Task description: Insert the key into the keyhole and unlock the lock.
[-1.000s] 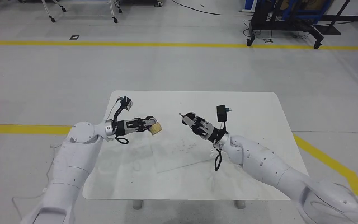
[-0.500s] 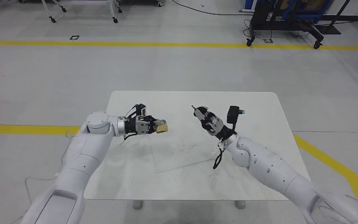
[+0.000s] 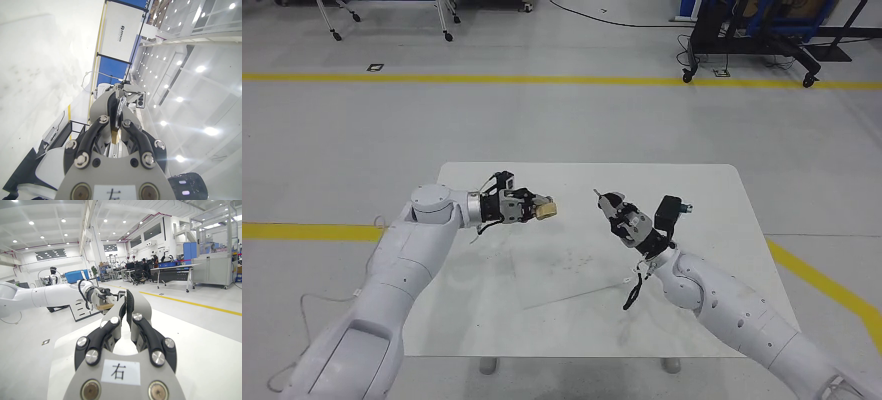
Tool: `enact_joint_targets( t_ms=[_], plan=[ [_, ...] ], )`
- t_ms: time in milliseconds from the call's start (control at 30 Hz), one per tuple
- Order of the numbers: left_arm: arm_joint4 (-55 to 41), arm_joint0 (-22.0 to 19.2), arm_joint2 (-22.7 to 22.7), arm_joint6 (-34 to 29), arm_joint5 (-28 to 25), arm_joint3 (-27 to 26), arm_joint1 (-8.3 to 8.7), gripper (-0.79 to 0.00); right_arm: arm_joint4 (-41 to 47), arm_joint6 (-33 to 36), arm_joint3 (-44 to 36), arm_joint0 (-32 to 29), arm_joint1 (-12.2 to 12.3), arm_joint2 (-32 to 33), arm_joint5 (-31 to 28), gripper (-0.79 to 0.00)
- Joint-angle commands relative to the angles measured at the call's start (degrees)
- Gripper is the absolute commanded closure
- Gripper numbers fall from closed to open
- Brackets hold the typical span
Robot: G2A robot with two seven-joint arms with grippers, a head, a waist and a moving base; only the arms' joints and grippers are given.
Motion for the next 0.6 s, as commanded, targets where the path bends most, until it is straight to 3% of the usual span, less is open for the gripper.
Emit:
enact_joint_targets(
  t_ms=[0, 133, 267, 400, 500, 567],
  plan=[
    [-0.5, 0.6, 0.5, 6.0, 1.0, -1.9, -0.47, 0.0, 2.1, 1.7, -0.8, -0.8, -0.1, 0.1, -0.5, 0.0],
    [1.5, 1.0, 1.8, 14.9, 1.2, -4.0, -1.23, 0.0, 14.8, 12.6, -3.8, -2.5, -0.7, 1.1, -0.2, 0.0],
    [1.6, 1.4, 2.7, 19.8, 0.2, -4.2, -2.06, 0.0, 31.6, 25.9, -6.4, -2.4, -1.7, 2.0, 5.8, 0.0],
    [0.2, 1.4, 2.4, 20.5, 0.5, -3.2, -2.45, 0.0, 44.4, 34.4, -9.2, -3.6, -2.2, 3.4, 8.6, 0.0],
    [-2.5, 0.9, 1.6, 17.0, 2.4, -1.9, -2.56, 0.0, 51.2, 41.3, -11.1, -4.1, -2.4, 4.3, 9.7, 0.0],
    [-2.5, 0.9, 1.6, 17.0, 2.4, -1.9, -2.56, 0.0, 51.2, 41.3, -11.1, -4.1, -2.4, 4.3, 9.7, 0.0]
  ],
)
